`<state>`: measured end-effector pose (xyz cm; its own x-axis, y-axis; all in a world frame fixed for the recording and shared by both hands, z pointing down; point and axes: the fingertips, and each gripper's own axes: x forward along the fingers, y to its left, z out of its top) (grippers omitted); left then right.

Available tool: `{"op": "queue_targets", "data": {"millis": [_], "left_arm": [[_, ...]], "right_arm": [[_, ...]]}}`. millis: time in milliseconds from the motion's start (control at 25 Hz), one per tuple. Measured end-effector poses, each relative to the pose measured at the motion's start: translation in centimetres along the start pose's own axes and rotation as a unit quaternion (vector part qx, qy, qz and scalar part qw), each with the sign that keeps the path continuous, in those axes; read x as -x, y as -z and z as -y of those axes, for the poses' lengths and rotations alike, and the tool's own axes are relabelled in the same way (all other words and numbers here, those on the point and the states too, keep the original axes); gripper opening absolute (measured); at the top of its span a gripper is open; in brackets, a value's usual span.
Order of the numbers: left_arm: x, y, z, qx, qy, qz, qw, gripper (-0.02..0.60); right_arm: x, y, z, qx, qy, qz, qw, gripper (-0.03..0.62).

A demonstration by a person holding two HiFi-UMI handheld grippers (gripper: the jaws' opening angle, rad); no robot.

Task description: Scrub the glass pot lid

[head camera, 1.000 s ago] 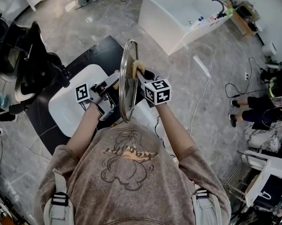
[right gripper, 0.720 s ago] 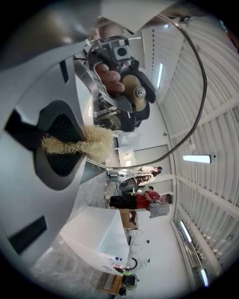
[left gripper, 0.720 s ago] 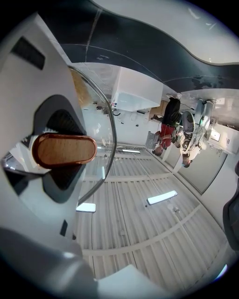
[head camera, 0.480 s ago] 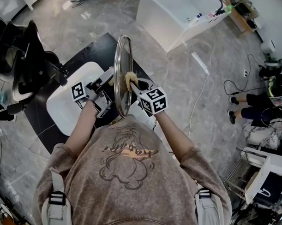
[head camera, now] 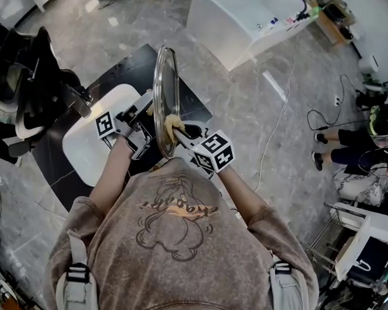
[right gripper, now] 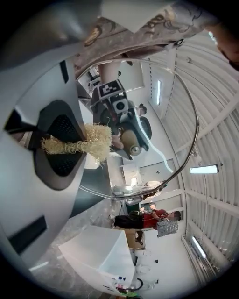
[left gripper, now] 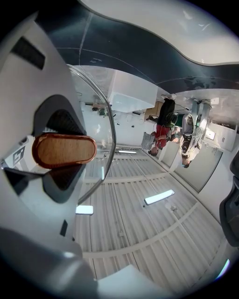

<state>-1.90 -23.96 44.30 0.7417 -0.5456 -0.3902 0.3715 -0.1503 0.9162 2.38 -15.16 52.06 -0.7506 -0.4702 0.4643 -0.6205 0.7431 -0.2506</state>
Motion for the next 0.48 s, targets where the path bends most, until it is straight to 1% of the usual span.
{"op": "queue_targets", "data": {"millis": [200,480], "left_arm": [[0.2,-0.4,-0.4,-0.005,-0.01,0.008,0.9999,0.178],[0.9,-0.4,-1.2,0.003,-0.016,0.013,0.9998,0.178]], "right_arm": [[1.0,-1.9,-2.3,-0.007,-0.025,0.019,0.999,0.048],[2.6,-5.8,-4.9,-0.013,-0.057,0.069,0.996,0.048]]}}
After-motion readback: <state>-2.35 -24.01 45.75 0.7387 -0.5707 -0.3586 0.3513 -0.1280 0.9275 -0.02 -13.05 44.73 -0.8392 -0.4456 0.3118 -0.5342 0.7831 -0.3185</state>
